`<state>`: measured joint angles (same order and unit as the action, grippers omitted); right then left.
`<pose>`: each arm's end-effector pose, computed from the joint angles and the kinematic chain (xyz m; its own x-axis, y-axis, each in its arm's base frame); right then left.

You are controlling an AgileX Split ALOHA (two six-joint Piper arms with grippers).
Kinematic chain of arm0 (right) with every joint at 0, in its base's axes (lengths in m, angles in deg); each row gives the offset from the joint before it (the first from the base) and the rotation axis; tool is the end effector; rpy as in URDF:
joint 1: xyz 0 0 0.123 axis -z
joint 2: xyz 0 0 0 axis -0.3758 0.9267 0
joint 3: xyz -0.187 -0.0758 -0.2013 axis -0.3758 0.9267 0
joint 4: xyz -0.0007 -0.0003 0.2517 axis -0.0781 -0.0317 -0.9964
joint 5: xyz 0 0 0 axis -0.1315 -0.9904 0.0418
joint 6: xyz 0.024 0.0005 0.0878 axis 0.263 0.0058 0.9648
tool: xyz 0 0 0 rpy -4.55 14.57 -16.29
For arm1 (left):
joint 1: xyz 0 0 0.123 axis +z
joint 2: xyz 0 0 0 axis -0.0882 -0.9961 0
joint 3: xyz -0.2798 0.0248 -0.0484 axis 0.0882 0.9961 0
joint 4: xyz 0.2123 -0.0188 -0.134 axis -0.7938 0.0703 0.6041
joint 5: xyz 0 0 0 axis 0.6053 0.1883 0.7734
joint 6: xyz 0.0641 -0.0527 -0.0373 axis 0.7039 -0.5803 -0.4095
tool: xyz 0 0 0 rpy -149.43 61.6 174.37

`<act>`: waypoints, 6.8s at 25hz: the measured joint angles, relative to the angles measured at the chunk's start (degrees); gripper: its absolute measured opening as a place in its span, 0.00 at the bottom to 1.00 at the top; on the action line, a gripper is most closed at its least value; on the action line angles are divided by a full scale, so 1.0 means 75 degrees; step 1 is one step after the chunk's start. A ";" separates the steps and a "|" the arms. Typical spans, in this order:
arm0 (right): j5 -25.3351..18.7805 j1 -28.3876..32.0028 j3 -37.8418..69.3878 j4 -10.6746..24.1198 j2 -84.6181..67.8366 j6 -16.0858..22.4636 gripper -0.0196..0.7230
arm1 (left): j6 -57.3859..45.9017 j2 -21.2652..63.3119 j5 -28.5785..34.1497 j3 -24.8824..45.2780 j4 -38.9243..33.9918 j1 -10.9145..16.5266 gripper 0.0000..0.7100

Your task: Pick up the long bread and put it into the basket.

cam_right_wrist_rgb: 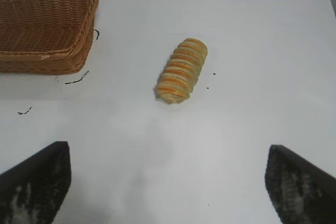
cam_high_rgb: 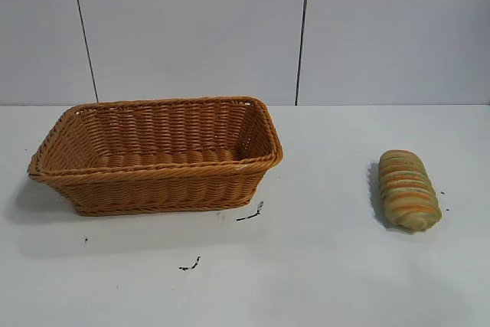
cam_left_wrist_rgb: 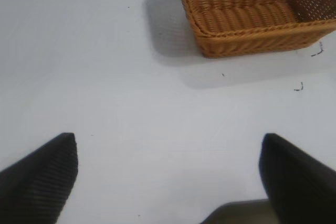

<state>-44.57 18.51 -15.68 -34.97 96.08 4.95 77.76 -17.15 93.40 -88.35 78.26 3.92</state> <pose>0.1262 0.0147 0.3176 -0.7710 -0.0462 -0.6352 -0.1083 0.9923 0.0593 -0.0064 -0.0029 0.2764 -0.4538 0.0676 -0.8885 0.0766 0.9964 0.0367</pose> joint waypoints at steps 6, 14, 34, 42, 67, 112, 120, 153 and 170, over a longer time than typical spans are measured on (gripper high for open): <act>-0.0014 0.0000 -0.1146 -0.0031 0.2898 0.0067 0.95 | 0.0000 0.0000 0.0000 0.0000 0.0000 0.0000 0.97; -0.0098 0.0000 -0.3038 0.0041 0.5807 0.0067 0.95 | 0.0000 0.0000 0.0000 0.0000 0.0000 0.0000 0.97; 0.0398 -0.0240 -0.5055 0.0176 0.9638 0.0160 0.95 | 0.0000 0.0000 0.0000 0.0000 0.0000 0.0000 0.97; 0.0735 -0.0240 -0.5055 0.0176 1.0408 0.0212 0.95 | 0.0000 0.0000 0.0000 0.0000 0.0000 0.0000 0.97; 0.0976 -0.0240 -0.5055 0.0176 1.0843 0.0263 0.23 | 0.0000 0.0000 0.0000 0.0000 0.0000 0.0000 0.97; -0.0973 -0.3887 -1.1626 0.0146 1.1681 -0.4531 0.20 | 0.0000 0.0000 0.0000 0.0000 0.0000 0.0000 0.97; -0.0430 -0.4335 -1.1626 0.0021 1.2227 -0.8960 0.20 | 0.0000 0.0000 0.0000 0.0000 0.0000 0.0000 0.97; 0.0262 -0.4051 -1.1626 -0.0956 1.2554 -0.8567 0.95 | 0.0000 0.0000 0.0000 0.0000 0.0000 0.0000 0.97; -0.0569 -0.2380 -1.1678 -0.0117 1.1788 -0.0196 0.95 | 0.0000 0.0000 0.0000 0.0000 0.0000 0.0000 0.97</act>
<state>-48.83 0.66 -103.26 -35.85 184.49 3.48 77.76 -17.15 93.40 -88.35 78.26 3.92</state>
